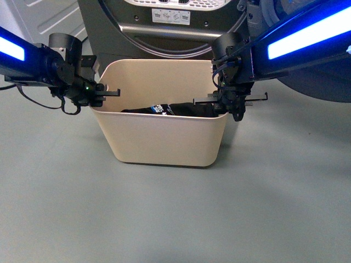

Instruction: Move hamper under clothes hanger

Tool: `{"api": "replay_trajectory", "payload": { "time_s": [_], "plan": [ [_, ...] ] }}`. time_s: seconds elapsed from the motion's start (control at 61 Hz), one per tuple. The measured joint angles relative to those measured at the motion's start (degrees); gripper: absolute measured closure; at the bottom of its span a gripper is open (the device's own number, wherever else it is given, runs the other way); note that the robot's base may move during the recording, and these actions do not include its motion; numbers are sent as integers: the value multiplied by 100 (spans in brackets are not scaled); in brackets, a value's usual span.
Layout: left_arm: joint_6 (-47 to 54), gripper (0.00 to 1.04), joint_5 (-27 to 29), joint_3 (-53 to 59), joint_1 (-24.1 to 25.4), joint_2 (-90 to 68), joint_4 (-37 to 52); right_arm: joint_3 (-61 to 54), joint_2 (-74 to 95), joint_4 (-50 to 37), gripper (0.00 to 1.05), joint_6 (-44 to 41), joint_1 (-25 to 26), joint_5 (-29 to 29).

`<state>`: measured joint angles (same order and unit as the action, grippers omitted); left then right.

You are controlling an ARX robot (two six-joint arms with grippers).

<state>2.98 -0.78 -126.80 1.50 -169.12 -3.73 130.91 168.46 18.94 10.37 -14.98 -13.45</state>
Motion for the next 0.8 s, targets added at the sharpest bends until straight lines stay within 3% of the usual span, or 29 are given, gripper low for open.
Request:
{"api": "replay_trajectory", "payload": {
  "time_s": [0.328, 0.803],
  "plan": [
    [-81, 101, 26, 1196, -61, 935, 348, -1303, -876, -629, 102, -7, -9, 9],
    [-125, 101, 94, 3740, -258, 2944, 890, -4234, -2859, -1624, 102, -120, -37, 212]
  ]
}}
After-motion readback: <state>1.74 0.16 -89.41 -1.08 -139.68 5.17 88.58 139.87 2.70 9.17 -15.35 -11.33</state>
